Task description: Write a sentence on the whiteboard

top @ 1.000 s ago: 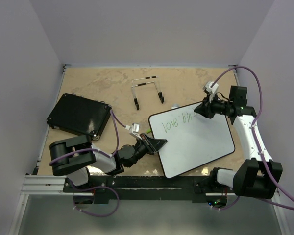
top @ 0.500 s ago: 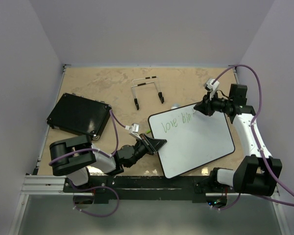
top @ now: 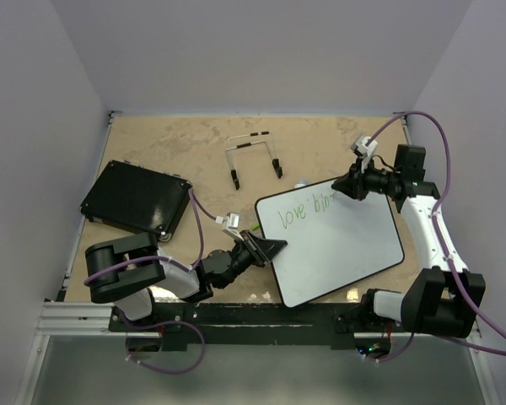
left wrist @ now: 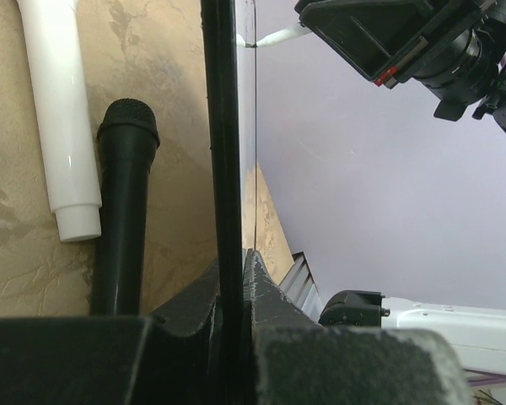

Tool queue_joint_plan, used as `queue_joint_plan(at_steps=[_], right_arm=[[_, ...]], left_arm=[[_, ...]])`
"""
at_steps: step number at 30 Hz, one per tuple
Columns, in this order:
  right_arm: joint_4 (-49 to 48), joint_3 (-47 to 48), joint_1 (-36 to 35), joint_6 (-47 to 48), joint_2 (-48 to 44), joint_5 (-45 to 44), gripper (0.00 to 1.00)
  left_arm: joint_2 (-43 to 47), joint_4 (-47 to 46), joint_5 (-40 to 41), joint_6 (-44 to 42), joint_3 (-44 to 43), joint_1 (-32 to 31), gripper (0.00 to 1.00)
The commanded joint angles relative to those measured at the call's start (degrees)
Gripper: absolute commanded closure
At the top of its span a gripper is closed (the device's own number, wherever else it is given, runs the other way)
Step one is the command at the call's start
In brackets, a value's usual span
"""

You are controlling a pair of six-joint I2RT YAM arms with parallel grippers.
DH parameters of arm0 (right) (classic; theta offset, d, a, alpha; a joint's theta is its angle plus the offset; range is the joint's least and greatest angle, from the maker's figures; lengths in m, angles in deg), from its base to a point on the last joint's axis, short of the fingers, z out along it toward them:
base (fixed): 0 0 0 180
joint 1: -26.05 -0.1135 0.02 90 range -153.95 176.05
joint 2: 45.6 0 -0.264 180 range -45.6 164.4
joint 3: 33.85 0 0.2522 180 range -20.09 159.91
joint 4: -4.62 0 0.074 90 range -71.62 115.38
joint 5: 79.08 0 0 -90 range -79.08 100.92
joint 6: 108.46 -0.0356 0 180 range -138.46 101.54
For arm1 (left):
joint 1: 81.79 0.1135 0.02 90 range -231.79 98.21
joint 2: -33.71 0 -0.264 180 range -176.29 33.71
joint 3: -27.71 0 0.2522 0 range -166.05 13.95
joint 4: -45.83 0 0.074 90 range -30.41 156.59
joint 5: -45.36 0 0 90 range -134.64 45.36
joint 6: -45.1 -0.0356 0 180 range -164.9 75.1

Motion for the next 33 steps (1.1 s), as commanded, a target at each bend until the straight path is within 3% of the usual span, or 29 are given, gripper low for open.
queue_joint_plan(at_steps=[1,14,33], right_arm=[[2.87,1.94,0.03,3.32,0.26,2.39,1.00],[10.96,1.41,0.11,10.28,-0.27,0.20,1.00],[2.09,3.34,0.12,2.55,-0.53,-3.50,1.00]], left_arm=[[0.55,-11.51,-0.51,-7.13,-0.05,0.08,1.00],[0.55,-11.68,-0.51,-7.13,0.04,0.08,1.00],[0.55,-12.03,-0.33,-7.04,0.48,0.08,1.00]])
